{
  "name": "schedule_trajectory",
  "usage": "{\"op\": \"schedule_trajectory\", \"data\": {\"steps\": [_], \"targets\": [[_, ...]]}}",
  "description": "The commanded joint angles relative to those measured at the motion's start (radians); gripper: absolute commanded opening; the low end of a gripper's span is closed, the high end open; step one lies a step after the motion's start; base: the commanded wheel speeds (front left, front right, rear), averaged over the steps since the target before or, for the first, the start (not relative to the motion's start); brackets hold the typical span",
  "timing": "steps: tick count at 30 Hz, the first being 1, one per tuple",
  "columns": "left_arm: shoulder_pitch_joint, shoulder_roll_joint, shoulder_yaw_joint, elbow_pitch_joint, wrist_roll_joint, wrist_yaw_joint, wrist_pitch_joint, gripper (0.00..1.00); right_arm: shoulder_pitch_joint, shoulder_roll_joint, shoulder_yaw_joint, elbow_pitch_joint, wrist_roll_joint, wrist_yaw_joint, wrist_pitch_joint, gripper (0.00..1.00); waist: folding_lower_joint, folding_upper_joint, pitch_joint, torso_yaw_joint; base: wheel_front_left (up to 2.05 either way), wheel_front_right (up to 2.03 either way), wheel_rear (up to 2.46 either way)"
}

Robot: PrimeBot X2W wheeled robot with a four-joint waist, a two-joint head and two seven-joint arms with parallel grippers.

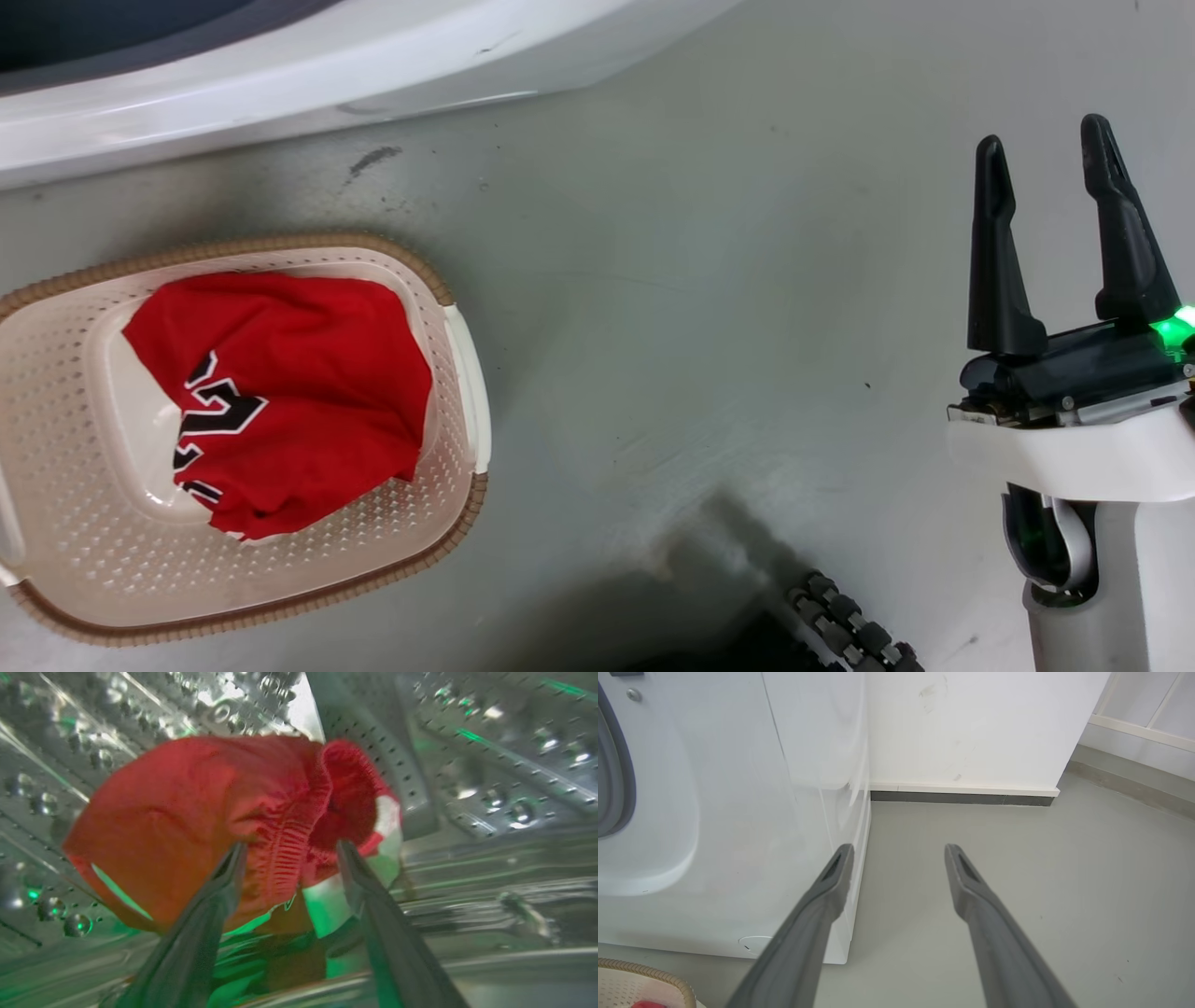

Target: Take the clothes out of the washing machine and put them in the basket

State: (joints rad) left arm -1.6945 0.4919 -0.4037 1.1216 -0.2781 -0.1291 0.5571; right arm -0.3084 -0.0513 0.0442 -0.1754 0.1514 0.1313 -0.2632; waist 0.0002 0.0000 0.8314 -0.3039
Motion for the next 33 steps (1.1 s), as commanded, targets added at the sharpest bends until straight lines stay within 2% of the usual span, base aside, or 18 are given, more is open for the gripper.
{"op": "schedule_trajectory", "data": {"steps": [1,5,17,18,19,27,33], "targets": [[-0.016,0.009,-0.015,0.005,-0.004,0.0,0.02,1.0,-0.004,0.002,0.005,-0.007,0.01,-0.001,-0.002,1.0,-0.0002,0.0,0.013,-0.012,0.0,0.0,0.0],[-0.034,0.031,-0.059,0.015,-0.003,0.0,0.054,1.0,-0.008,0.002,0.011,-0.01,0.018,-0.001,-0.002,1.0,-0.0002,0.0,0.031,-0.023,0.0,0.0,0.0],[-0.044,0.052,-0.119,0.055,-0.017,0.0,0.014,1.0,-0.014,0.002,0.013,-0.011,0.025,-0.001,-0.002,1.0,-0.0002,0.0,0.052,-0.042,0.0,0.0,0.0],[-0.049,0.057,-0.128,0.053,-0.012,0.0,0.003,0.46,-0.014,0.002,0.013,-0.009,0.025,-0.001,-0.002,1.0,-0.0002,0.0,0.053,-0.042,0.0,0.0,0.0],[-0.052,0.059,-0.134,0.053,-0.011,0.0,-0.008,0.0,-0.015,0.002,0.014,-0.008,0.026,-0.001,-0.002,1.0,-0.0002,0.0,0.053,-0.042,0.0,0.0,0.0],[-0.066,0.054,-0.163,0.067,-0.039,0.0,-0.063,0.0,-0.016,0.002,0.017,-0.003,0.023,-0.001,-0.002,1.0,-0.0002,0.0,0.041,-0.041,0.0,0.0,0.0],[-0.026,0.04,-0.176,0.061,-0.055,0.0,-0.171,0.0,-0.005,0.002,0.008,0.006,0.011,-0.001,-0.002,1.0,-0.0002,0.0,0.002,-0.023,0.0,0.0,0.0]]}}
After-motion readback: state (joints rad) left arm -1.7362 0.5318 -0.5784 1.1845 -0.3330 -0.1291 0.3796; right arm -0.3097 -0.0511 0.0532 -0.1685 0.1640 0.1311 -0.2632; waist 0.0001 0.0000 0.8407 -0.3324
